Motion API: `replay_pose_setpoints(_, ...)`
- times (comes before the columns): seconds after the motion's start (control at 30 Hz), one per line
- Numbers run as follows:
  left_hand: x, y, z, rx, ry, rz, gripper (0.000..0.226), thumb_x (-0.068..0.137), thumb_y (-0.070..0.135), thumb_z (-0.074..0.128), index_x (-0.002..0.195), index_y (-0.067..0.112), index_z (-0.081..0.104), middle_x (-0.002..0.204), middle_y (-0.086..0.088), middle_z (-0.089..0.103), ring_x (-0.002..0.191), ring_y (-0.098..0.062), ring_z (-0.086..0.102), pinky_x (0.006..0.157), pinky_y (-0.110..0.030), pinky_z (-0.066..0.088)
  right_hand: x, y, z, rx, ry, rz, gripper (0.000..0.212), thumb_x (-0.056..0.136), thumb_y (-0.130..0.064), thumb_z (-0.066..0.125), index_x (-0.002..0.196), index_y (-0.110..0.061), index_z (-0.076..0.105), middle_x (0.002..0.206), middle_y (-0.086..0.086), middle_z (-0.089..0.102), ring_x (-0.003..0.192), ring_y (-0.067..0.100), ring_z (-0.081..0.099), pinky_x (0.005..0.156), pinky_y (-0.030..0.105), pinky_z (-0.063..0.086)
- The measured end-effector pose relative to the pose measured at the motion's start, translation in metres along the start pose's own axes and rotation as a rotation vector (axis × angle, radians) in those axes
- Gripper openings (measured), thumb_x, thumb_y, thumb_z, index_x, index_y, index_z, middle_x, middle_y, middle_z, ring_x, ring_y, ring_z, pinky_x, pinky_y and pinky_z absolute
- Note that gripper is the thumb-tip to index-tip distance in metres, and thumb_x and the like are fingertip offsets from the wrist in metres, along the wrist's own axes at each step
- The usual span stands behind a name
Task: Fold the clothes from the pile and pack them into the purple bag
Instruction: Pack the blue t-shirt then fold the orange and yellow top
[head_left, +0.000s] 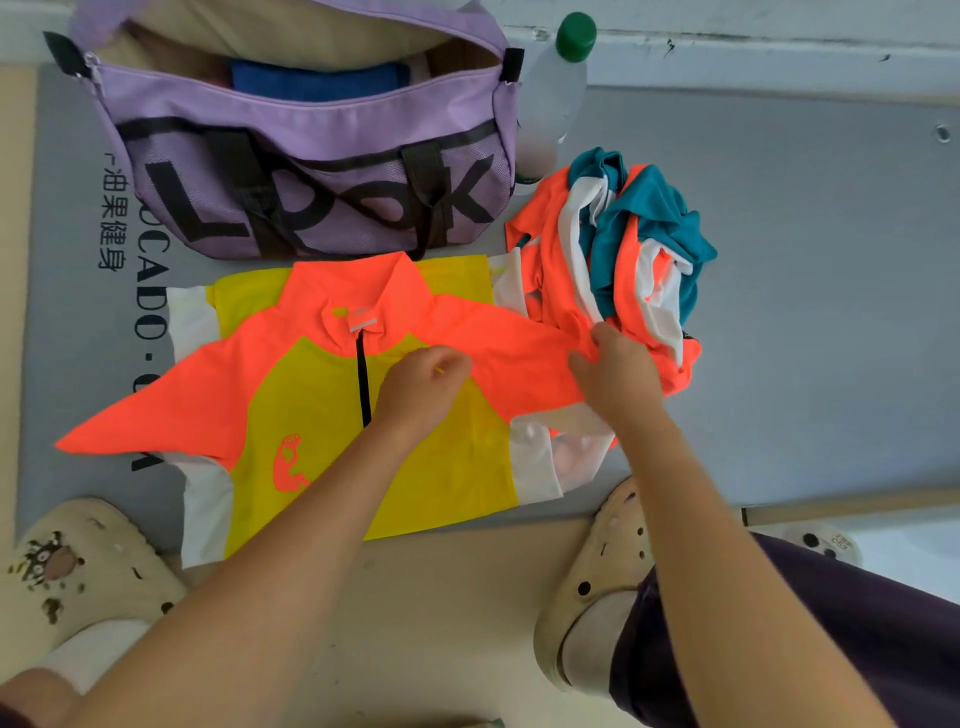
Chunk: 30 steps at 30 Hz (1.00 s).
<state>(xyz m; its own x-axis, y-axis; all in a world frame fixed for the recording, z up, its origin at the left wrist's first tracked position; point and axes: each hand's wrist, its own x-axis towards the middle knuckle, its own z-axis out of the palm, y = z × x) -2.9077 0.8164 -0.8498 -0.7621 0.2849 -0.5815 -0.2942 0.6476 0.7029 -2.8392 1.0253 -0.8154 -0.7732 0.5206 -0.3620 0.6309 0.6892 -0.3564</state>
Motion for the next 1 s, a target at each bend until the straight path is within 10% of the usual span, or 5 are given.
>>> replay_pose_setpoints(0.2, -0.024, -0.02, -0.001, -0.778, -0.269, -0.289, 0.06, 0.076, 0.063, 0.059, 0.119, 0.022, 0.066, 0.113, -0.004, 0.073, 0.103, -0.019, 0.07, 0.079, -0.032, 0.057, -0.032, -0.051, 0.026, 0.452, -0.833, 0.01, 0.024, 0.085, -0.029, 0.074, 0.09, -0.013, 0.057, 0.081, 0.013, 0.073, 0.052, 0.024, 0.068, 0.046, 0.024, 0.047)
replay_pose_setpoints(0.4, -0.018, -0.048, 0.006, -0.61, -0.061, -0.37, 0.028, 0.089, 0.015, 0.07, 0.115, 0.019, 0.063, 0.121, -0.009, 0.068, 0.106, -0.025, 0.065, 0.092, -0.04, 0.053, -0.005, -0.026, 0.027, 0.316, -0.327, -0.041, 0.004, 0.087, -0.012, 0.066, 0.089, -0.011, 0.063, 0.074, 0.009, 0.069, 0.054, 0.018, 0.067, 0.061, 0.036, 0.054)
replay_pose_setpoints(0.63, -0.01, -0.053, -0.001, -0.631, -0.017, -0.392, 0.022, 0.099, 0.022, 0.057, 0.12, 0.021, 0.06, 0.116, -0.011, 0.066, 0.101, -0.029, 0.065, 0.078, -0.04, 0.057, 0.036, -0.049, 0.048, 0.127, -0.36, -0.29, 0.054, 0.091, -0.01, 0.058, 0.141, -0.025, 0.045, 0.075, 0.003, 0.057, 0.074, 0.024, 0.055, 0.068, 0.027, 0.042)
replay_pose_setpoints(0.8, -0.01, -0.057, -0.003, -0.631, -0.049, -0.39, 0.017, 0.103, 0.024, 0.049, 0.118, 0.021, 0.055, 0.096, -0.003, 0.064, 0.078, -0.019, 0.064, 0.056, -0.028, 0.054, 0.065, -0.054, 0.059, -0.244, -0.391, -0.252, 0.037, 0.09, -0.014, 0.055, 0.127, -0.017, 0.053, 0.118, 0.015, 0.062, 0.108, 0.034, 0.057, 0.082, 0.037, 0.045)
replay_pose_setpoints(1.0, 0.0, -0.061, -0.008, -0.554, 0.058, -0.306, 0.009, 0.097, 0.019, 0.06, 0.089, 0.014, 0.062, 0.092, -0.012, 0.067, 0.077, -0.023, 0.065, 0.063, -0.029, 0.056, 0.04, -0.042, 0.053, 0.084, -0.148, -0.207, 0.04, 0.085, -0.009, 0.059, 0.122, -0.014, 0.045, 0.078, 0.007, 0.057, 0.074, 0.029, 0.059, 0.062, 0.034, 0.044)
